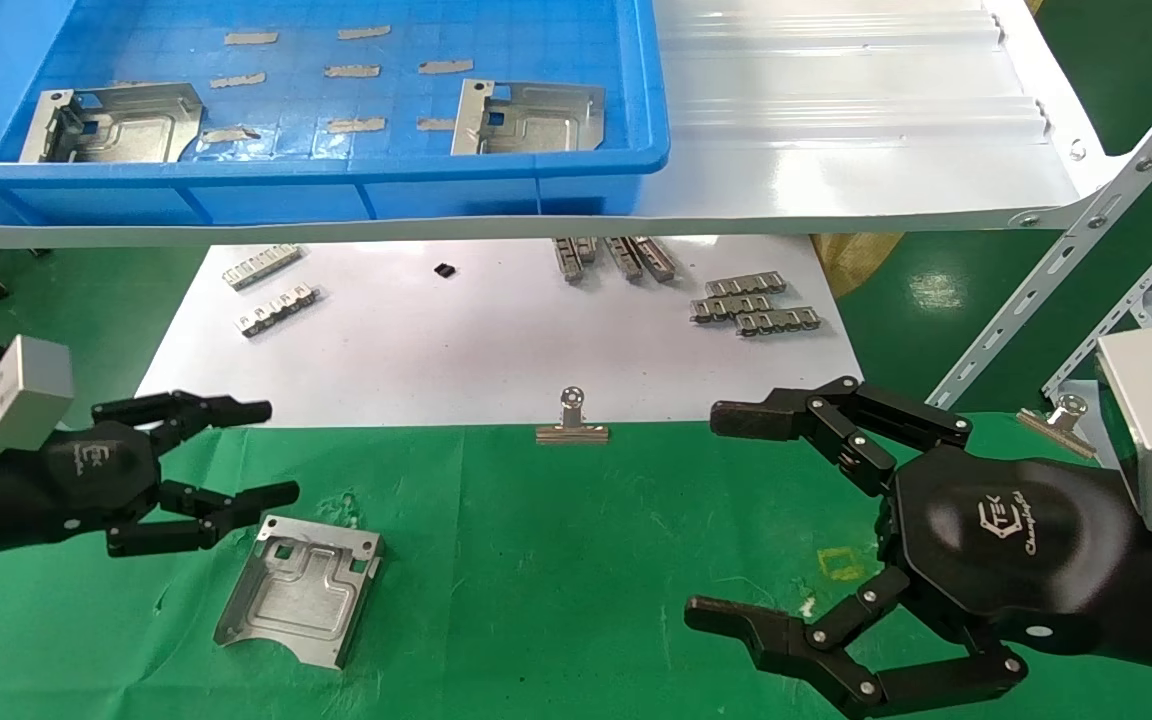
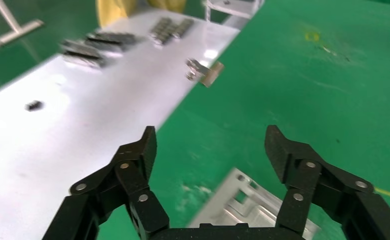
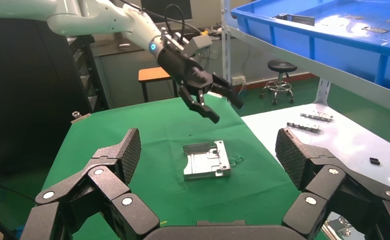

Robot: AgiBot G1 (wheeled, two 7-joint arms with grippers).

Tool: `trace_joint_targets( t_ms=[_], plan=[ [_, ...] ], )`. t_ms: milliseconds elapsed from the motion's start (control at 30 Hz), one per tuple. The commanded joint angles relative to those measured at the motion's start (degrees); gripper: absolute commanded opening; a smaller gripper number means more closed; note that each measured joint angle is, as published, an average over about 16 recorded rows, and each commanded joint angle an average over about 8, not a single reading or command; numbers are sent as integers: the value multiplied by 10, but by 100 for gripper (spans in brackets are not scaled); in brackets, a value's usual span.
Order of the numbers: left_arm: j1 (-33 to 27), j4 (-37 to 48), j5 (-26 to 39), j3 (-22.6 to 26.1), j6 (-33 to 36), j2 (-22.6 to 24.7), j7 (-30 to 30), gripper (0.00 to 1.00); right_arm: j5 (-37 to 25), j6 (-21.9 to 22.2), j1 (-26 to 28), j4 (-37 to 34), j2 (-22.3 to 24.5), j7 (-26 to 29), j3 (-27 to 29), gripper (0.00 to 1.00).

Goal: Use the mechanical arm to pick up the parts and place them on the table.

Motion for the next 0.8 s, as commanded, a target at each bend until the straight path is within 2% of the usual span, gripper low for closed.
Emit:
trace_joint_targets(
  t_ms=[33, 433, 800],
  plan=[
    [3, 10, -18, -5, 0, 0, -18, 100, 0, 0, 0, 0, 0, 0, 0, 100],
    [7, -3, -12, -6, -2, -1, -13, 100, 0, 0, 0, 0, 0, 0, 0, 100],
    [49, -93, -24, -56, -10, -10, -59, 100, 0, 0, 0, 0, 0, 0, 0, 100]
  ],
)
